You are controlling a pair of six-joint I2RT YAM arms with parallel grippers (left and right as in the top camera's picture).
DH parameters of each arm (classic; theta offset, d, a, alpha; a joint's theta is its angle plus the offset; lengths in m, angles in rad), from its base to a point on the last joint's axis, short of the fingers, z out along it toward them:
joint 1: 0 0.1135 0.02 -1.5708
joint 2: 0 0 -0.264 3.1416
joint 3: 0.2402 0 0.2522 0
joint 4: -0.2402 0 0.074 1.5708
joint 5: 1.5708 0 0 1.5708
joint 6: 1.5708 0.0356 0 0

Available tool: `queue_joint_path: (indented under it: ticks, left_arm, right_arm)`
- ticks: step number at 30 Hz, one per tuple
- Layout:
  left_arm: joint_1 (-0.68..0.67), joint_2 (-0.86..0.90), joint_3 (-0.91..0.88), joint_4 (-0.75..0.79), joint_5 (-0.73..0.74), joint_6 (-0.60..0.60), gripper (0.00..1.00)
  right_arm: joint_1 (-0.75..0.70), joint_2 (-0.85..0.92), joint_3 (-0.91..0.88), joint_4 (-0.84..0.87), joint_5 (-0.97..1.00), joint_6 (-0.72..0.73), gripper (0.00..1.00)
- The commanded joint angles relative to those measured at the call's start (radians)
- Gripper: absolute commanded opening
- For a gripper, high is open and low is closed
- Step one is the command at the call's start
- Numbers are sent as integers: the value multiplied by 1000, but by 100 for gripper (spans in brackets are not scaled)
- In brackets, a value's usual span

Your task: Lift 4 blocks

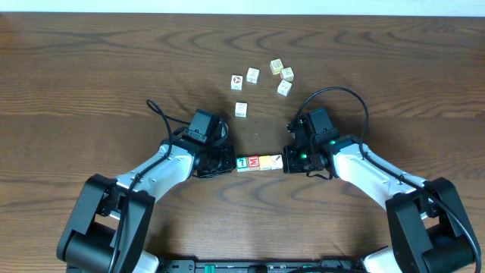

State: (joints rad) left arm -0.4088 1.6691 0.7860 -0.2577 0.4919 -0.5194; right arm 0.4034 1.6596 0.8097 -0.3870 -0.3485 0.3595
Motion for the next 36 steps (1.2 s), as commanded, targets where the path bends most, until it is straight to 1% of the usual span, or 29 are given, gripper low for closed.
queue_joint_path:
  ticks: [1, 7, 11, 14, 20, 27, 32, 36]
  left_arm:
    - [-3, 11, 16, 2, 21, 12, 7]
    - [-3, 11, 16, 2, 21, 13, 8]
    - [-3, 11, 16, 2, 21, 13, 8]
    - [-3, 11, 16, 2, 21, 13, 8]
    - [-3, 11, 16, 3, 21, 12, 7]
    - [-3, 11, 16, 6, 31, 9, 7]
    - [-3, 11, 16, 13, 45, 8, 7]
    - [-3, 11, 16, 13, 51, 9, 7]
  right_arm:
    - [21, 2, 21, 15, -8, 29, 1]
    - [46, 11, 21, 46, -3, -3, 1]
    - [49, 11, 21, 43, 10, -55, 1]
    - [49, 11, 21, 29, 64, -62, 1]
    - [50, 11, 21, 29, 61, -89, 1]
    - [50, 11, 21, 30, -27, -82, 1]
    - [50, 11, 21, 27, -31, -11, 1]
    - [50, 11, 21, 27, -56, -8, 1]
